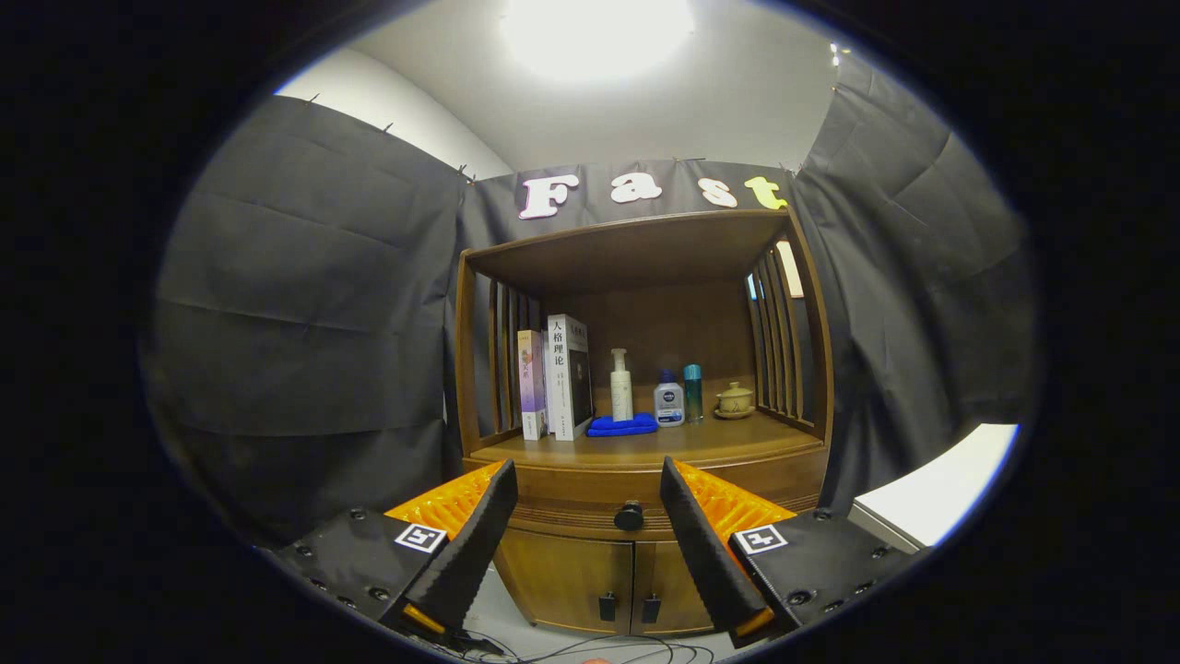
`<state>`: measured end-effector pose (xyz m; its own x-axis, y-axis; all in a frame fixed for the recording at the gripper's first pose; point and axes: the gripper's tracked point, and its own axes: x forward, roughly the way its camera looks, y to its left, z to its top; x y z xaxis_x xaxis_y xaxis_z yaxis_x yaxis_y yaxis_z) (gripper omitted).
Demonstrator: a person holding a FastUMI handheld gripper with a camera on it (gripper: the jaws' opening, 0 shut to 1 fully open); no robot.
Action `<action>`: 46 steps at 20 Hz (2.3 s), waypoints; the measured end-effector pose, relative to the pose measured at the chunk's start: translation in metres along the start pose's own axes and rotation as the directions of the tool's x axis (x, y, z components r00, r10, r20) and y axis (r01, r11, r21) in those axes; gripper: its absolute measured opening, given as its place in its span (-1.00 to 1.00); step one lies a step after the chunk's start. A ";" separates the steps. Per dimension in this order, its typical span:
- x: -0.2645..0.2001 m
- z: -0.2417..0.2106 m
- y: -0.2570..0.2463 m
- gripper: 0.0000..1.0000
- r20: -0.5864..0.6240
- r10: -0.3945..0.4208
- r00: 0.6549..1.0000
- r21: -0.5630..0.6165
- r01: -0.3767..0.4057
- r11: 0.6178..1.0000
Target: Pull open the drawer, take out the items inside it, and place them on the countertop above the cabinet.
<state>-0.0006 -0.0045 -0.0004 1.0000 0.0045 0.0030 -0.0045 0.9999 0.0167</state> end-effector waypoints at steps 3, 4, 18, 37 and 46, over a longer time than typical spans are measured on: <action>0.003 0.002 0.002 0.95 0.005 0.008 1.000 -0.003 -0.008 1.000; 0.005 0.003 0.003 0.95 0.006 0.014 1.000 -0.005 -0.014 1.000; 0.101 -0.029 0.012 0.95 -0.059 0.025 0.998 -0.046 -0.027 0.999; 0.190 -0.178 -0.056 0.87 -0.404 -0.136 0.905 -0.048 0.128 0.991; 0.192 -0.194 -0.054 -0.25 -0.462 -0.118 0.879 -0.052 0.106 0.993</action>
<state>0.1927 -0.0543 -0.1946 0.8810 -0.1060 -0.4611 0.1015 0.9942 -0.0347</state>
